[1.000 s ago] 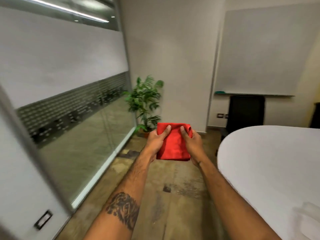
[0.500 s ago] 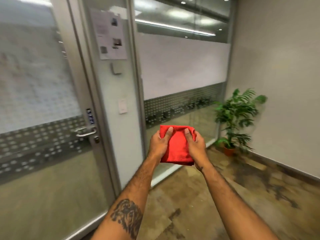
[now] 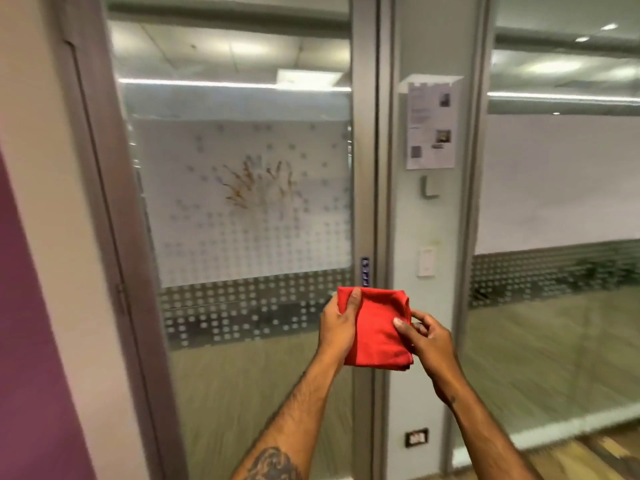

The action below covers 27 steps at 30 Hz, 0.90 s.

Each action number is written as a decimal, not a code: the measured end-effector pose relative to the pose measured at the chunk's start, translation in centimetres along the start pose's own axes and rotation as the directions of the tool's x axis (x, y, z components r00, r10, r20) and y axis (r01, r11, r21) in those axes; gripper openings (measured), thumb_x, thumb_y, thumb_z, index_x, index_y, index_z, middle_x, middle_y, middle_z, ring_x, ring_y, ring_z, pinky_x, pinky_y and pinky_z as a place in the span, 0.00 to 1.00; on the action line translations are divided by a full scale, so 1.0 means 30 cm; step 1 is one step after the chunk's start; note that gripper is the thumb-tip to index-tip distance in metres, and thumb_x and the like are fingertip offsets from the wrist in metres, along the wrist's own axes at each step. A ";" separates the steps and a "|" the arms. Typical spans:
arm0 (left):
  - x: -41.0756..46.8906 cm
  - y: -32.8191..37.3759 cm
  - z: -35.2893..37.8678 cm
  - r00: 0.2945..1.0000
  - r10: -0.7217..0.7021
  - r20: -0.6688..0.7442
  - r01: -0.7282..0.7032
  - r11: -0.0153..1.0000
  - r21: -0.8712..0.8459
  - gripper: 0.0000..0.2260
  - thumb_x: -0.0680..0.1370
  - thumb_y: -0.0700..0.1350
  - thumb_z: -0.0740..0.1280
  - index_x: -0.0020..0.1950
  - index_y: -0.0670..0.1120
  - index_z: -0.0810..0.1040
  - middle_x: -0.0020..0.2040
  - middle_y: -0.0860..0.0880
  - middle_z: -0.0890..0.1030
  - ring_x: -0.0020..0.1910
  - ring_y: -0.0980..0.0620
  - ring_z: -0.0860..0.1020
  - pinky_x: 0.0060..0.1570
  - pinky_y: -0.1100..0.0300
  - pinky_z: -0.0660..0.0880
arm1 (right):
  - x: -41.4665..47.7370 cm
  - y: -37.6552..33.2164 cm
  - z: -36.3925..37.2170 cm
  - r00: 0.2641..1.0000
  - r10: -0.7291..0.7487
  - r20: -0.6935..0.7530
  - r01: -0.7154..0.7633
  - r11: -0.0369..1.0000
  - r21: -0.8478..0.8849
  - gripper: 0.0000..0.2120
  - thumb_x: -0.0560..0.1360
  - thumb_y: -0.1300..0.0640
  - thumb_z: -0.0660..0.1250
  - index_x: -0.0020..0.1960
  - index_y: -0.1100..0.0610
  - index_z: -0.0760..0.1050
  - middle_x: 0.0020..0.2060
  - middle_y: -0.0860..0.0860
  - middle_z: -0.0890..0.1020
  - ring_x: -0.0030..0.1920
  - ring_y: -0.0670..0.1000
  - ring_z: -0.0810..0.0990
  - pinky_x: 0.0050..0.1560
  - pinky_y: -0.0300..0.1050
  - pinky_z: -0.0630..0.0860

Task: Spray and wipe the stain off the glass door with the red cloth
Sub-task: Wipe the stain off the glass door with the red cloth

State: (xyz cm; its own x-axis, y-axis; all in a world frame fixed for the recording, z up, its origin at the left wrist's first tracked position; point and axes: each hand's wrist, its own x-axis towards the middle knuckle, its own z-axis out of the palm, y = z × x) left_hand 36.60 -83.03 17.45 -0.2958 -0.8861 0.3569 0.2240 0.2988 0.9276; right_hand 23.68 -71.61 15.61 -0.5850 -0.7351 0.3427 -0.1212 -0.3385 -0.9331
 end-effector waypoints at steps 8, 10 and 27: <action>0.229 -0.082 -0.367 0.992 0.005 -0.123 0.003 0.998 0.061 0.14 0.79 0.57 0.68 0.47 0.46 0.80 0.39 0.52 0.83 0.38 0.57 0.79 0.44 0.54 0.76 | 0.144 0.089 0.419 0.985 -0.019 0.170 0.027 0.999 -0.046 0.15 0.71 0.66 0.75 0.57 0.59 0.79 0.47 0.55 0.86 0.41 0.48 0.84 0.39 0.34 0.80; 0.287 -0.107 -0.418 0.989 -0.003 -0.148 0.016 0.996 0.087 0.15 0.80 0.57 0.67 0.51 0.45 0.81 0.43 0.49 0.85 0.41 0.55 0.81 0.47 0.54 0.78 | 0.213 0.129 0.491 0.984 -0.032 0.177 0.049 0.994 -0.093 0.14 0.71 0.67 0.75 0.56 0.62 0.80 0.45 0.55 0.85 0.40 0.48 0.83 0.38 0.32 0.79; 0.819 -0.292 -0.677 0.972 0.028 -0.233 0.026 0.973 0.228 0.01 0.77 0.44 0.74 0.48 0.49 0.85 0.43 0.52 0.88 0.42 0.59 0.84 0.45 0.63 0.80 | 0.848 0.454 0.836 0.960 -0.123 0.252 0.233 0.852 -0.468 0.09 0.71 0.50 0.75 0.51 0.50 0.84 0.40 0.54 0.81 0.43 0.52 0.78 0.41 0.44 0.69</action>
State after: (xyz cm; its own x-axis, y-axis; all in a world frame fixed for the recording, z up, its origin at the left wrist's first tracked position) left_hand 46.24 -114.62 15.86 -0.0647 -0.9354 0.3476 -0.0017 0.3484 0.9373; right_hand 27.25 -109.65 14.36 -0.3440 -0.8120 0.4715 -0.6150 -0.1846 -0.7666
